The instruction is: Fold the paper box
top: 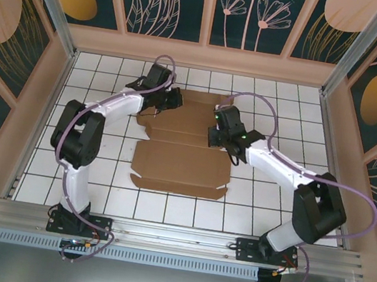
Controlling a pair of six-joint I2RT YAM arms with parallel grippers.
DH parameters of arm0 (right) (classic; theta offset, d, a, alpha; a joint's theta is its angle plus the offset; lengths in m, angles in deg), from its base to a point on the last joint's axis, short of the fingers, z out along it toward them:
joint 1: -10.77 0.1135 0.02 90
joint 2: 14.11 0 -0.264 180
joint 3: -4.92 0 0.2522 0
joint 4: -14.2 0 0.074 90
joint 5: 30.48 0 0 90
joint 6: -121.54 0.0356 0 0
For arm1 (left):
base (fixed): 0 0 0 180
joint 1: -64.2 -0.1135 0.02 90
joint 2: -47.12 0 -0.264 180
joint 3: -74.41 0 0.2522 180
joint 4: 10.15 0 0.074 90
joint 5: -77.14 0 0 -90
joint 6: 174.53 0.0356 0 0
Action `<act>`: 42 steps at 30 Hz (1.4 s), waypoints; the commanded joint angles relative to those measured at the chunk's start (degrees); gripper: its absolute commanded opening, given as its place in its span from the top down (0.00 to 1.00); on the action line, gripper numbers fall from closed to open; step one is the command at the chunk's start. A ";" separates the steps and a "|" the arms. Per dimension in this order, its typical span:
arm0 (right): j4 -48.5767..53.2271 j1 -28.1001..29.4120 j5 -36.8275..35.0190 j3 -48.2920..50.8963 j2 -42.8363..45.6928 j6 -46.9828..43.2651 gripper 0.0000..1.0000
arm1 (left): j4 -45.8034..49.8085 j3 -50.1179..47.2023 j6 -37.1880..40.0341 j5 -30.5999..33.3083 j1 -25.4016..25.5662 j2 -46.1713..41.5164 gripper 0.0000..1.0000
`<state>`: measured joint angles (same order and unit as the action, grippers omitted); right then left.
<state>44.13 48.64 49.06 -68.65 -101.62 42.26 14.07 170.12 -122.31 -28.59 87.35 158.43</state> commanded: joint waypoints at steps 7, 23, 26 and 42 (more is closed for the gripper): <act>2.87 6.46 -6.35 7.81 -3.64 3.19 1.00 | 0.37 -13.73 -9.07 3.42 -0.21 -0.25 1.00; -0.29 19.43 7.35 -2.27 -19.11 4.82 1.00 | 12.06 7.59 -2.39 5.09 0.00 15.94 1.00; -1.39 19.37 12.48 -8.68 -22.18 4.62 1.00 | 13.82 11.23 -0.20 3.61 1.43 18.62 1.00; -17.39 -15.92 32.07 -0.56 2.92 15.01 0.38 | 10.56 10.01 8.82 3.91 4.35 7.84 0.99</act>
<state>28.02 37.71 78.63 -72.17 -99.08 53.80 25.11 181.46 -115.54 -25.25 91.94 173.33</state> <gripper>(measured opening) 0.619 0.050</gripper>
